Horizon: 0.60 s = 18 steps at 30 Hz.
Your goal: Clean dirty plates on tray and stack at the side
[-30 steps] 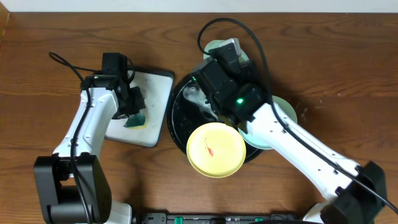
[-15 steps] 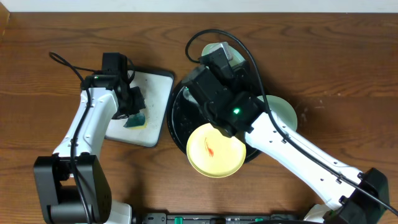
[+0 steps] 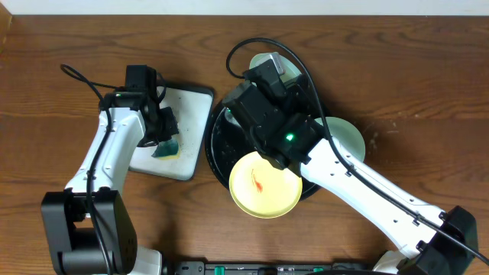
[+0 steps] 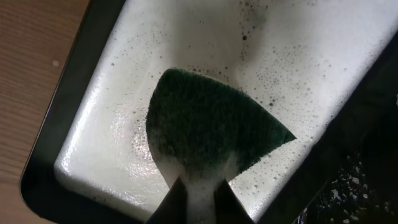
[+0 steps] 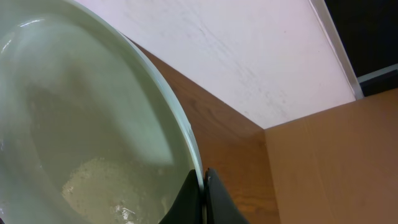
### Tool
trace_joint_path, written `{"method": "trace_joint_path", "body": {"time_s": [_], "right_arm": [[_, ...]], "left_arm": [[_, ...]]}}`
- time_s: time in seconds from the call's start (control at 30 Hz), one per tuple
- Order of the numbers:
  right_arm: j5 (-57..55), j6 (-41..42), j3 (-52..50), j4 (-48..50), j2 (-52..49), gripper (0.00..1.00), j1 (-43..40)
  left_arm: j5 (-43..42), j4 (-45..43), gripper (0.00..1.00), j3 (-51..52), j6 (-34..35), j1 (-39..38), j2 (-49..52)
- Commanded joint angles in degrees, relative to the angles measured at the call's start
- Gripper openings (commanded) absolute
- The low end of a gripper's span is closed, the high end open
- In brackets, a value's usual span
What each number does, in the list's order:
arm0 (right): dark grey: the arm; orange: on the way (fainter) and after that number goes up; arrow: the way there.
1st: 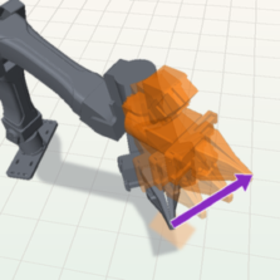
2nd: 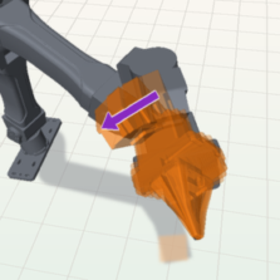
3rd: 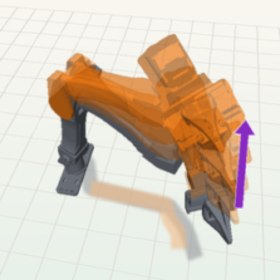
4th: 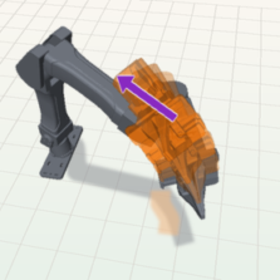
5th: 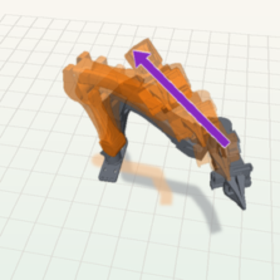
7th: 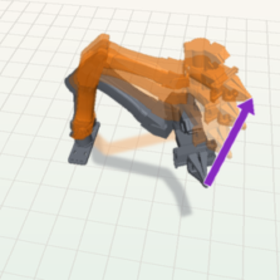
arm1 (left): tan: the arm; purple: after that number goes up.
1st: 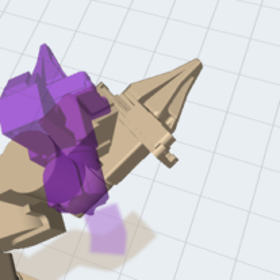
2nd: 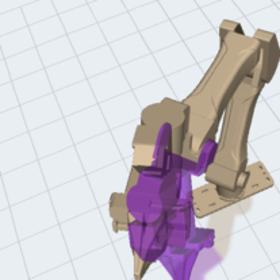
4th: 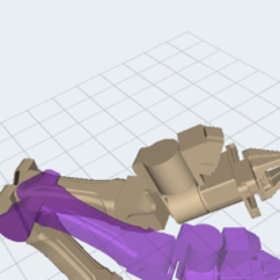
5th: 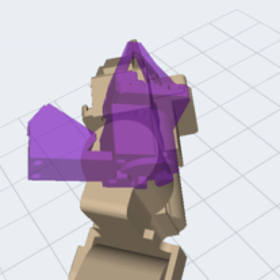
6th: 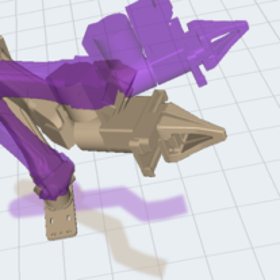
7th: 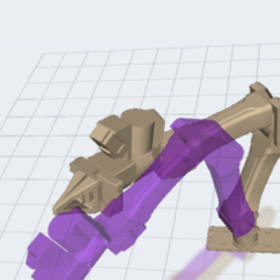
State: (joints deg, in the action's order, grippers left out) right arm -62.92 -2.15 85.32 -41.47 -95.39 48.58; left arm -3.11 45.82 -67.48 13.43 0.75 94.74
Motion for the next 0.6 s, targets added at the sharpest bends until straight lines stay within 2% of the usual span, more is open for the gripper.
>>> {"method": "trace_joint_path", "body": {"time_s": [0.0,0.5,0.57], "right_arm": [[-2.2,-0.3,0.2,0.2,0.6,0.01,0.5],[-2.2,-0.2,0.2,0.3,0.6,0.01,0.5],[-1.6,1.9,0.2,-0.2,0.6,0.01,0.4]], "left_arm": [[-0.3,0.1,0.08,-0.1,-0.9,0.3,-0.1],[-0.3,0.1,0.08,-0.1,-0.9,0.3,-0.1],[-0.3,0.1,0.08,-0.1,-0.9,0.3,-0.1]]}}
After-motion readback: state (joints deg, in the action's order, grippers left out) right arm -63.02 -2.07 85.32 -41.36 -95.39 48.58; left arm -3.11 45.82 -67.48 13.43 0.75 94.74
